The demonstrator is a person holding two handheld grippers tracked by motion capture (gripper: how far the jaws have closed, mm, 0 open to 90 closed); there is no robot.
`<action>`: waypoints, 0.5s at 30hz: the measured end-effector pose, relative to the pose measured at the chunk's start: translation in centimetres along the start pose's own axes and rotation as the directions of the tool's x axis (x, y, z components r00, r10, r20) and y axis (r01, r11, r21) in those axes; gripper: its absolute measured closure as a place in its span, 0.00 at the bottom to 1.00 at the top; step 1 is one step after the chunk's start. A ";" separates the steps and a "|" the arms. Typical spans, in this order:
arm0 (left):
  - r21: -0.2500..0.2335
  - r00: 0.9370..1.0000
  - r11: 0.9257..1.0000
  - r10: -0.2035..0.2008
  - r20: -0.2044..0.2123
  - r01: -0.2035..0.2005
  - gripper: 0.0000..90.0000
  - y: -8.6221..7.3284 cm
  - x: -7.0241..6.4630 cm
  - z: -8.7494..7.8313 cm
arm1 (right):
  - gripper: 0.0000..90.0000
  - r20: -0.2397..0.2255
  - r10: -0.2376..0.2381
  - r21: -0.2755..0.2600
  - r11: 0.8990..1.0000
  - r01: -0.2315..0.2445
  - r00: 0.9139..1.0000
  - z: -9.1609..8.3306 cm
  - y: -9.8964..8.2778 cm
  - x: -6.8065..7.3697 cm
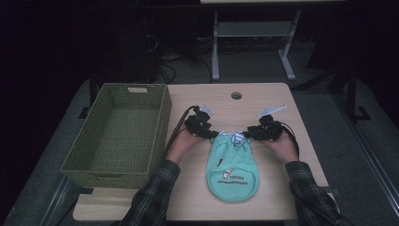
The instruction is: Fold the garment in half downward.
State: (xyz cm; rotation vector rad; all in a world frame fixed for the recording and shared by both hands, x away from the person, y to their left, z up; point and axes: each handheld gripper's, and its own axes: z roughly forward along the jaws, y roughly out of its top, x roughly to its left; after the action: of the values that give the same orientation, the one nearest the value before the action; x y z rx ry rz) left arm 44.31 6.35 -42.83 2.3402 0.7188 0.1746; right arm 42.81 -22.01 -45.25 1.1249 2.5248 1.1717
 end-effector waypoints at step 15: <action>0.086 1.000 0.996 0.015 -0.008 -0.014 0.56 -0.6 1.0 3.2 | 0.73 -0.008 -0.003 0.033 0.999 0.003 1.000 1.8 -0.8 0.1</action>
State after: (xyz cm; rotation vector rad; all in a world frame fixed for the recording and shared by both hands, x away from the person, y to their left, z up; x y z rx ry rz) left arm 45.84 5.41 -45.69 2.4283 0.7270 0.1627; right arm 43.03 -21.22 -46.99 1.1258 2.5604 1.1397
